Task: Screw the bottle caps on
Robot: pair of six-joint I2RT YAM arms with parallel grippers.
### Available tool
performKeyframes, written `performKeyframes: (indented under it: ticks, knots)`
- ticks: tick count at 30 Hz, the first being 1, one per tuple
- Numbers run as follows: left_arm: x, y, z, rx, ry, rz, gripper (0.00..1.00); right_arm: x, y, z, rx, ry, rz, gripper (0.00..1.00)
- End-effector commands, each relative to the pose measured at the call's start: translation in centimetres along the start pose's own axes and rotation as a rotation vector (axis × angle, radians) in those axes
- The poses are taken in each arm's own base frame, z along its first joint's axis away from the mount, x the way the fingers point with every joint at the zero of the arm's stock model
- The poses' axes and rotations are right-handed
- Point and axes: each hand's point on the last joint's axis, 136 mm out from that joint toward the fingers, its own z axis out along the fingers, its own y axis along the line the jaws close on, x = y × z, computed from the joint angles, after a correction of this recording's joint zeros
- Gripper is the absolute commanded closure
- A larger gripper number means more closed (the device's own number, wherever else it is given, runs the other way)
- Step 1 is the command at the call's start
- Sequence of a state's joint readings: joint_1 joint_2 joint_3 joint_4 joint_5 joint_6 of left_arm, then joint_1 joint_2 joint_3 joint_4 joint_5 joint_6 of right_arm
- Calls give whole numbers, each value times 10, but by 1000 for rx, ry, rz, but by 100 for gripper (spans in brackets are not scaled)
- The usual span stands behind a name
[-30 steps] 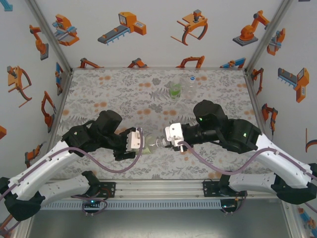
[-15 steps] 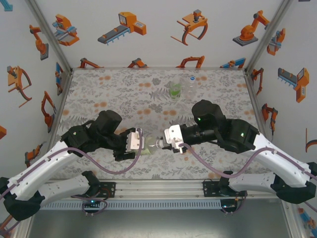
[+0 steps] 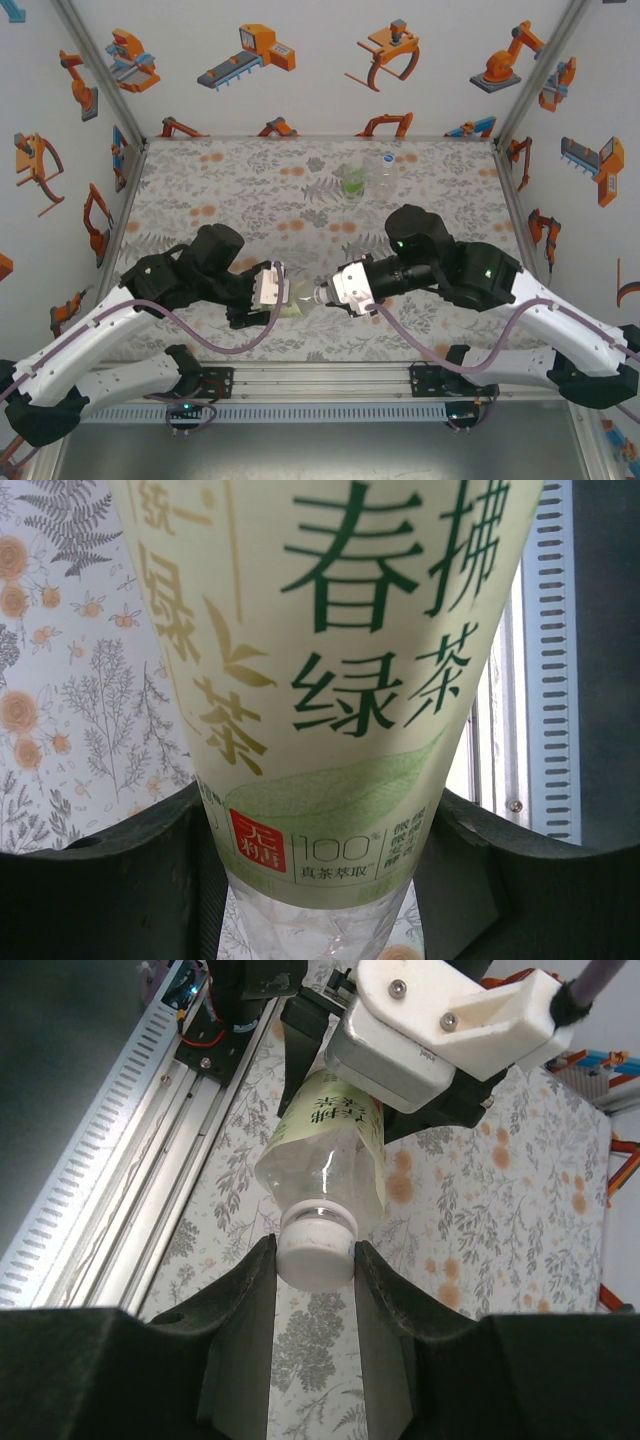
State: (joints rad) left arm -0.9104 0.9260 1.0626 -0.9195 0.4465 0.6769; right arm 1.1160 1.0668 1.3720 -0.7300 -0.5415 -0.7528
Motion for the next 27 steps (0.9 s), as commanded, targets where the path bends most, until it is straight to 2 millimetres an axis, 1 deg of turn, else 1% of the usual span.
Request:
performKeyframes:
  ticks: [1,10,19,23,27]
  knots:
    - [-34,-5,-13,30,-131,43,100,3,5,5,-36,24,-71,100]
    - [-28,-5,-8,46,-95,-10,100,0,10,5,-66,77,-145,100]
    - [-28,-8,-10,52,-102,-27,100,-2,15,9,-77,92,-199,100]
    - [-29,-5,-11,31,-108,-16,100,-3,16,11,-87,88,-116,100]
    - [-29,2,-13,-14,-106,-3,100,-4,8,16,-39,81,115,100]
